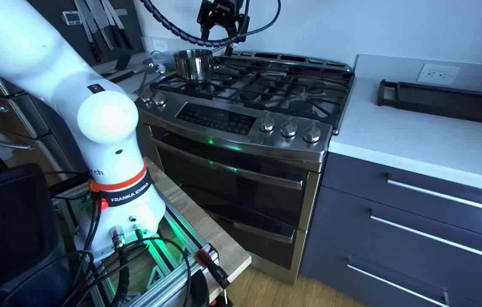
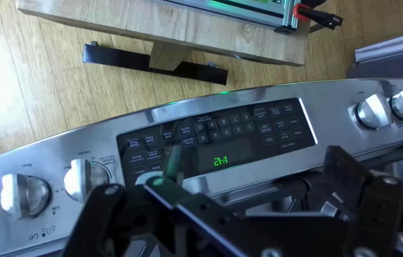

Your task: Pick up the swinging frother and put it on the silver pot

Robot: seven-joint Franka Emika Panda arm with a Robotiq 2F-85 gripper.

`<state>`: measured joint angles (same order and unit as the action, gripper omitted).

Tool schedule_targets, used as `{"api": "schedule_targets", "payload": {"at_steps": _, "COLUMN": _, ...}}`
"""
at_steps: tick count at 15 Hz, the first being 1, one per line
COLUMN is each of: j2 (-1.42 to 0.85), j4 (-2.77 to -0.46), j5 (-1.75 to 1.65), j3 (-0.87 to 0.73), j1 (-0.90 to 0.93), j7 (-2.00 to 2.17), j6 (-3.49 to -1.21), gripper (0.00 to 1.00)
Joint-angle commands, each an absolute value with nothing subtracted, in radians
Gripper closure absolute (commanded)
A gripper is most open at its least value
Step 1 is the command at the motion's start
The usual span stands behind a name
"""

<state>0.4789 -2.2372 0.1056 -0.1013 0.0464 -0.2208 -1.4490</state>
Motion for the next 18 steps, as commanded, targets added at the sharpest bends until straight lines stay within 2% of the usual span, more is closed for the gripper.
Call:
{"api": "schedule_targets", "payload": {"at_steps": 1, "j2": 0.477, "j4": -2.235, "j5": 0.11, "j3": -0.089, "j1": 0.031, "j7": -0.226, "j6": -1.446, "gripper": 0.0}}
{"api": "schedule_targets", "payload": {"at_steps": 6, "j2": 0.477, "j4": -2.235, "j5": 0.109, "j3": -0.089, "j1": 0.031, "j7": -0.226, "j6": -1.447, "gripper": 0.0}}
{"api": "schedule_targets", "payload": {"at_steps": 14, "j2": 0.385, "j4": -2.1, "j5": 0.359, "j3": -0.062, "j1": 0.067, "j7": -0.21, "j6": -1.767, "gripper": 0.0}}
{"api": "schedule_targets", "payload": {"at_steps": 18, "j2": 0.312, "j4": -1.997, "j5": 0.376, "j3": -0.018, "j1": 0.106, "j7": -0.265, "j6": -1.817, "gripper": 0.0}}
